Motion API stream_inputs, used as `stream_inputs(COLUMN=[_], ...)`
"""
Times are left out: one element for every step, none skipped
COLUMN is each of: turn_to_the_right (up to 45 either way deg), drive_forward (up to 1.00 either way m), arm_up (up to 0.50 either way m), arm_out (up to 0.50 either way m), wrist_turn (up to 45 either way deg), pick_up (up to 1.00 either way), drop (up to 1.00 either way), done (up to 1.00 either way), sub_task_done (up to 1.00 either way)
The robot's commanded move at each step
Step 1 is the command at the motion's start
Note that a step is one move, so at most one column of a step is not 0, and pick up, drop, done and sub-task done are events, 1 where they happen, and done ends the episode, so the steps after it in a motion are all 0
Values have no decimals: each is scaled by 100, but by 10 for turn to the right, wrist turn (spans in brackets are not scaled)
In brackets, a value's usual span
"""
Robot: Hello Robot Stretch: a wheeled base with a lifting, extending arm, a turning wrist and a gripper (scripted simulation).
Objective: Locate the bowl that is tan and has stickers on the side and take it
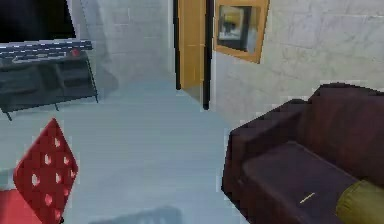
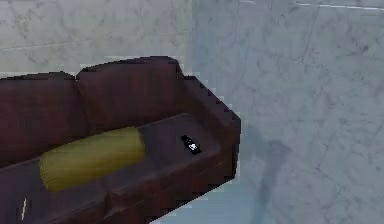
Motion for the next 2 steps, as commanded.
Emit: stream_inputs(turn_to_the_right=[-450,-450], drive_forward=[0,0], arm_up=[0,0], arm_out=[0,0], wrist_turn=[0,0], pick_up=[0,0], drop=[0,0], done=[0,0], sub_task_done=[0,0])
